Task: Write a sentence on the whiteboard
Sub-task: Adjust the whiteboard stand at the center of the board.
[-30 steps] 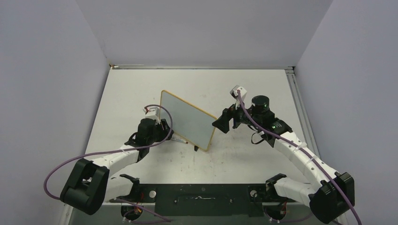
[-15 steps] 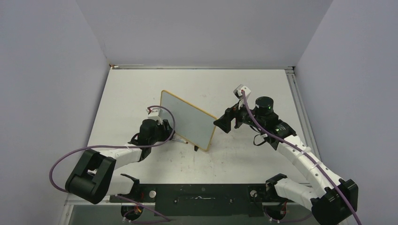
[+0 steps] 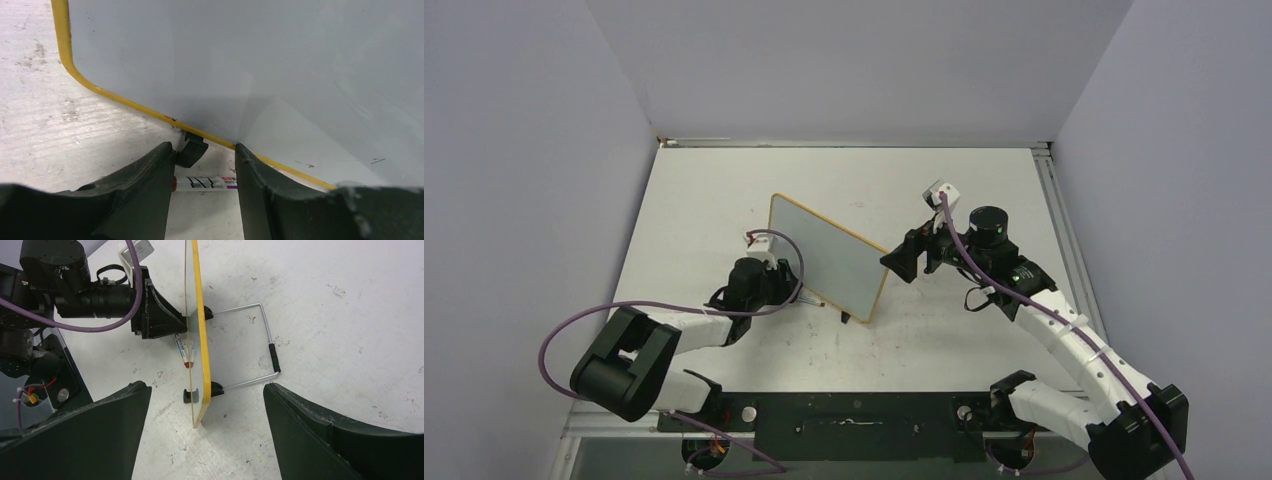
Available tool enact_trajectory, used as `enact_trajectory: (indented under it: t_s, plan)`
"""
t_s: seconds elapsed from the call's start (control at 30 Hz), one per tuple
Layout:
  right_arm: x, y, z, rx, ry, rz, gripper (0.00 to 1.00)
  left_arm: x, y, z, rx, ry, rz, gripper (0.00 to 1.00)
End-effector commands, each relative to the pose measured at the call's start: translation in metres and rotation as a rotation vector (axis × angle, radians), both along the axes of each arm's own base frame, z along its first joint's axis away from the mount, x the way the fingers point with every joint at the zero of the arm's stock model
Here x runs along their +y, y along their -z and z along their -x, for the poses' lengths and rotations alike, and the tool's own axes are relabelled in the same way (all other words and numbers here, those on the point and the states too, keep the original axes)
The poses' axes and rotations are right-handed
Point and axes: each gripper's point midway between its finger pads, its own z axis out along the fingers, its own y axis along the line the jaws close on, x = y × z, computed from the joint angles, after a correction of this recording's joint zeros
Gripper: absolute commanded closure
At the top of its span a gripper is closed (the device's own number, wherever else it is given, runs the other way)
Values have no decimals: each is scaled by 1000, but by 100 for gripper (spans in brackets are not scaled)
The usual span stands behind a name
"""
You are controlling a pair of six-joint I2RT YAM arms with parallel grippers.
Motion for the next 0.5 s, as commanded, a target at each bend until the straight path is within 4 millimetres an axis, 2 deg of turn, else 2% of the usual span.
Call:
enact_trajectory:
  t_s: [0.0,0.3,0.47]
  plan:
    - [-4,-25,-5,-84,30,-40,15,-22,-15,5,-62,52,56,55]
    - [-12,-32,-6,-111,76,-38,15,-36,-5,14,-46,78,17,61]
    - [-15,-37,-6,-127,96,-43,15,-43,2,16,-42,79,-26,73]
